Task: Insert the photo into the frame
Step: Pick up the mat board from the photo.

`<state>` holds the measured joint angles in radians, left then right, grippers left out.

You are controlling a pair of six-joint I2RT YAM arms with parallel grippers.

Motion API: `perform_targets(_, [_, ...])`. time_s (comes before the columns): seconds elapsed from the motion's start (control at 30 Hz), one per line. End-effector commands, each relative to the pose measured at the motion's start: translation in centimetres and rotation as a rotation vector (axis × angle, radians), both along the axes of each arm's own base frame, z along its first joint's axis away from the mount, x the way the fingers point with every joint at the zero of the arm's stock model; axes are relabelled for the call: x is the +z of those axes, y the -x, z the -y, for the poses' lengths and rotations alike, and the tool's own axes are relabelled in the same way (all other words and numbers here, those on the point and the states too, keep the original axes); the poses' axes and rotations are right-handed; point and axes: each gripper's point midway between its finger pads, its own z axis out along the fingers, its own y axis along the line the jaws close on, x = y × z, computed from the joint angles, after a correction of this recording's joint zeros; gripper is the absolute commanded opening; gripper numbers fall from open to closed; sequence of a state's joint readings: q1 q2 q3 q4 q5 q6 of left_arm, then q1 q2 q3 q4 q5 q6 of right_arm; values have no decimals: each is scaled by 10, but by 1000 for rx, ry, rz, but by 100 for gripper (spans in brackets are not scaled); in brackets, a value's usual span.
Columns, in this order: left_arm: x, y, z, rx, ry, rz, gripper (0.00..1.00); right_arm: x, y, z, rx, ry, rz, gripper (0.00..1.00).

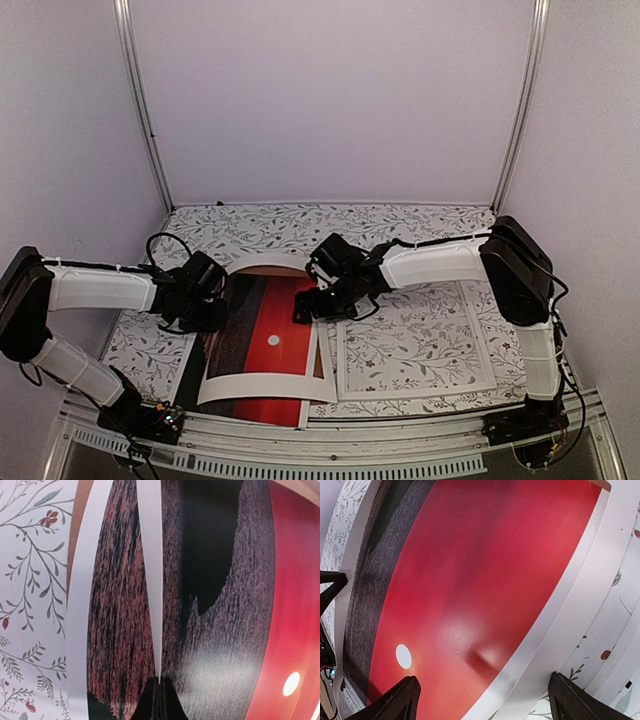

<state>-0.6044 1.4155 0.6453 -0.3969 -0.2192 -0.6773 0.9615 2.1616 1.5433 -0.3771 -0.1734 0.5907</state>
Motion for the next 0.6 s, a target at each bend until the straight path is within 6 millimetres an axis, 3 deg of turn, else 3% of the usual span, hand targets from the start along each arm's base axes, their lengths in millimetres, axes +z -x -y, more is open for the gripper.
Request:
perform_targets(0.0, [13,-2,0,-17,-30,9,0,6,3,21,-10,58,-3,93])
perform_targets(0.33, [34,-8,4,-18,-10,49,0,31,-6,30,-37,86,61,94])
perform_targets(0.57, [50,-16,6,-22,-10,77,0,50,-16,50,-82,118,111,95])
